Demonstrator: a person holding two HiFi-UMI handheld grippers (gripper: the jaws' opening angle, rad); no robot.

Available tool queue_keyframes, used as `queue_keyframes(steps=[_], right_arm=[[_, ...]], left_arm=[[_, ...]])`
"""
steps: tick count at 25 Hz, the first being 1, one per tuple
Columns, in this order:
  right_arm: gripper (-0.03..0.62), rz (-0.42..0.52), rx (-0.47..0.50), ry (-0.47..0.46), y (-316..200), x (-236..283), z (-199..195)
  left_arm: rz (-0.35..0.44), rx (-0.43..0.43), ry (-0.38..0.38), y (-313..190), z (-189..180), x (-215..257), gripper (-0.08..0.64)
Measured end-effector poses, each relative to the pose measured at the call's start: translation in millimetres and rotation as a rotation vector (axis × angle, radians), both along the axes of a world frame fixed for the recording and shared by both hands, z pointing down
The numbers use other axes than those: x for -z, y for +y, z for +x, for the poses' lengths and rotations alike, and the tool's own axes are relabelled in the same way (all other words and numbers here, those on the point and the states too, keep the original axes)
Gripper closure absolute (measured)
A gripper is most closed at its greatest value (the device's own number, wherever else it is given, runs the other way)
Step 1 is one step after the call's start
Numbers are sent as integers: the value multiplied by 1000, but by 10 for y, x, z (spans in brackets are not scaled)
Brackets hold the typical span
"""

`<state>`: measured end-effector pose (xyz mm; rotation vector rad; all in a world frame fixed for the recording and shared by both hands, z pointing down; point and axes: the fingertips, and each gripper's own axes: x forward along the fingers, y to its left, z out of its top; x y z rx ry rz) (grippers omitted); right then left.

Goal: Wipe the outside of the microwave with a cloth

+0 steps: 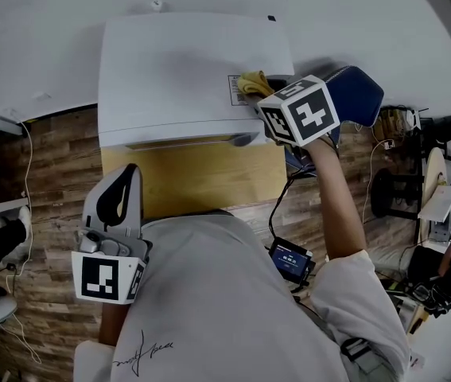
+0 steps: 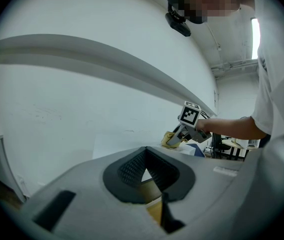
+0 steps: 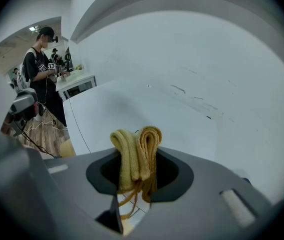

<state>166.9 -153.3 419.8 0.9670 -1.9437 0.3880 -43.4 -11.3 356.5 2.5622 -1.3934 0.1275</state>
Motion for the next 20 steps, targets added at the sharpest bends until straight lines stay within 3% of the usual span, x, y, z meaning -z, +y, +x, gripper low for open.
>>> queue_keyframes(steps=[20], right_arm=[[469,1,139,-95,49,17,-953]], left_arm=[[0,23,-7,-21,-68,1,561]])
